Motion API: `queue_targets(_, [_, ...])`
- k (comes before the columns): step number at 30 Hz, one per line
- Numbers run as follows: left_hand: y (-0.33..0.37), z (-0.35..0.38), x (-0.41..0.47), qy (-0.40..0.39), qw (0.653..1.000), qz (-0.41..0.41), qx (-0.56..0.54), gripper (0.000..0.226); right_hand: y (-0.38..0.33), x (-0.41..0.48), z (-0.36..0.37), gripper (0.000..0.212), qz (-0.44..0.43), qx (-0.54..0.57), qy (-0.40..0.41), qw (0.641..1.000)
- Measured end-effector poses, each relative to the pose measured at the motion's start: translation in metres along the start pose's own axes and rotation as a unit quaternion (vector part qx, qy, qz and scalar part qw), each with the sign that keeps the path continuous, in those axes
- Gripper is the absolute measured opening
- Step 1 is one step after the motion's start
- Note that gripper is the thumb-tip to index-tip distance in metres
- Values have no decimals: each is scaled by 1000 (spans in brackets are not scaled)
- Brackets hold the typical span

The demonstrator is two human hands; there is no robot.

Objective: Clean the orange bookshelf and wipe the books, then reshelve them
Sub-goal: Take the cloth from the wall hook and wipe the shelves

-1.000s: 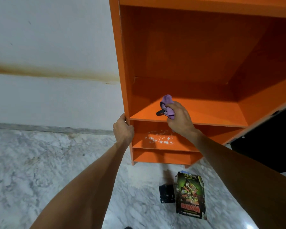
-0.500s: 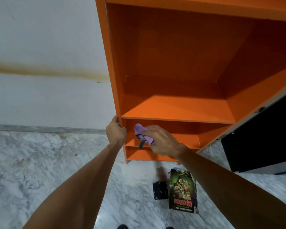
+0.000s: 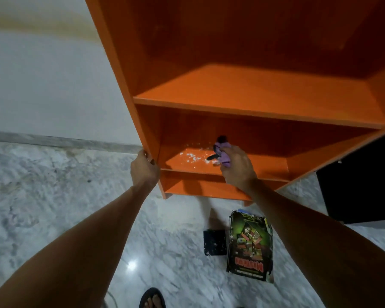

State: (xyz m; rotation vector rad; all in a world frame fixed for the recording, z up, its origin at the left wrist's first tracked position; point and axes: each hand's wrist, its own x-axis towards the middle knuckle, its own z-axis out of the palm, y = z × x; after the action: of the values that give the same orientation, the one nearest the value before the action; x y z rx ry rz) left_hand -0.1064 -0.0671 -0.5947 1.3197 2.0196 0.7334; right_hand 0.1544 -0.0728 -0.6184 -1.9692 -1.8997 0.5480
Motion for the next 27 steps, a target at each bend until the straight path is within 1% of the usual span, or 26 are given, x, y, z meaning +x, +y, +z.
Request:
queue_targets(3, [-26, 28, 6, 5, 1000, -10, 11, 40, 32, 18, 22, 51, 37, 1, 29, 999])
queue_targets(6, [-42, 47, 11, 7, 1000, -17, 12, 40, 61, 33, 35, 45, 76, -29, 46, 996])
queue_targets(7, [-46, 52, 13, 9, 1000, -19, 12, 39, 69, 35, 38, 45, 96, -42, 61, 993])
queue_targets(8, [-51, 57, 17, 10, 1000, -21, 14, 38, 76, 38, 45, 50, 116, -57, 79, 988])
queue_targets(10, [-58, 62, 23, 11, 1000, -23, 19, 35, 85, 38, 56, 70, 139, -75, 115, 981])
queue_targets(11, [-61, 64, 26, 11, 999, -23, 22, 34, 87, 37, 64, 76, 143, -79, 119, 979])
queue_targets(12, [-63, 65, 28, 13, 999, -22, 24, 33, 87, 36, 70, 78, 138, -88, 121, 979])
queue_targets(14, [-65, 68, 31, 17, 999, -21, 31, 32, 84, 36, 79, 74, 130, -108, 122, 978])
queue_targets(16, [-67, 71, 32, 23, 999, -18, 35, 31, 74, 41, 85, 68, 126, -119, 94, 980])
queue_targets(17, [-69, 72, 32, 26, 999, -17, 33, 31, 67, 45, 89, 67, 113, -118, 75, 984])
queue_targets(19, [-70, 75, 31, 32, 999, -15, 25, 32, 49, 49, 101, 67, 60, -98, 46, 992])
queue_targets(22, [-69, 75, 30, 30, 999, -18, 20, 33, 14, 41, 116, 61, -70, -53, -5, 996])
queue_targets(25, [-70, 72, 30, 22, 999, -21, 25, 35, -10, 18, 122, 60, -189, -9, -82, 979])
queue_targets(27, [-68, 70, 30, 18, 999, -28, 21, 35, -9, 6, 119, 56, -238, 0, -103, 966])
